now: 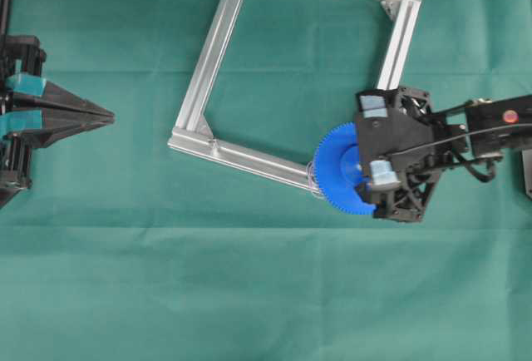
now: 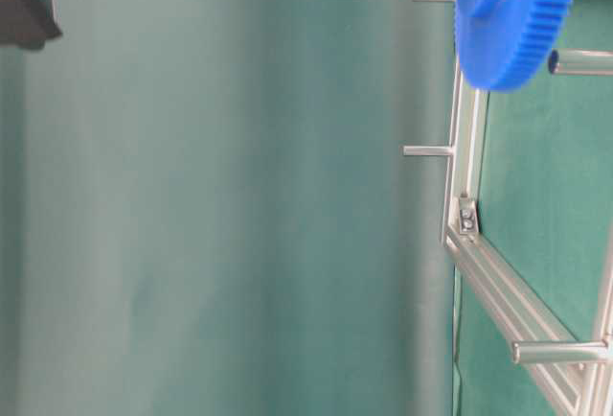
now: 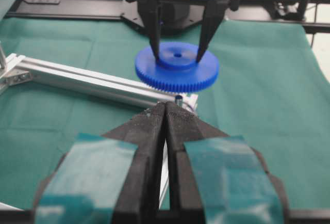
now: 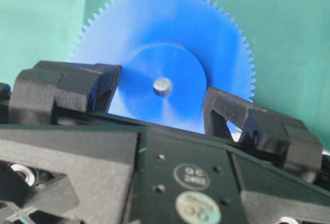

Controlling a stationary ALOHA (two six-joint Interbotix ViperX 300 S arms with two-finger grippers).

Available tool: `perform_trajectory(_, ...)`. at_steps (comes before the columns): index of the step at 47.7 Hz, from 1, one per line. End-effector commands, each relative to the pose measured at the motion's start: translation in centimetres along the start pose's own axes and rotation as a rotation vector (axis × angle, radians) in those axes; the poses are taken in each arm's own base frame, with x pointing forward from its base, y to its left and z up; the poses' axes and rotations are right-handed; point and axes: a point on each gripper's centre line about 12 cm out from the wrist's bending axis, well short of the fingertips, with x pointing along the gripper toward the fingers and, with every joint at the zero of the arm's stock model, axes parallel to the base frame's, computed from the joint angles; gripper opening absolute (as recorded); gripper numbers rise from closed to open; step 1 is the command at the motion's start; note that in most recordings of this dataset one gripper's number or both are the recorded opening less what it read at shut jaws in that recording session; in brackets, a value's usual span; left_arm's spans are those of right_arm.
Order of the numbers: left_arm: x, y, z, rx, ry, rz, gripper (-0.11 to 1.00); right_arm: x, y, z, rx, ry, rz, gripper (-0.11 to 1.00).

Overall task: Find the location of the shaft and insert the gear.
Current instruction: 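Position the gear's center hole over the frame's corner shaft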

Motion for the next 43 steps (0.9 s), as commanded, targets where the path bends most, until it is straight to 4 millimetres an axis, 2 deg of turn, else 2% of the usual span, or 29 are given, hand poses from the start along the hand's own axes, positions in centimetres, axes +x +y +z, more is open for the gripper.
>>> perform_trajectory(1,0.2,0.0,0.7,-0.003,-0.014,0.001,0.01,-0.9,0.5,1.6,-0.007,-0.041,0.005,0.68)
perform_trajectory(14,0.2,0.0,0.7,-0.003,-0.014,0.001,0.01,-0.5,0.7,2.6,-0.005,-0.042,0.002,0.68)
perform_trajectory(43,0.2,0.0,0.6,-0.006,-0.012,0.001,0.01,1.5,0.8,2.9,-0.006,-0.002,-0.014,0.68)
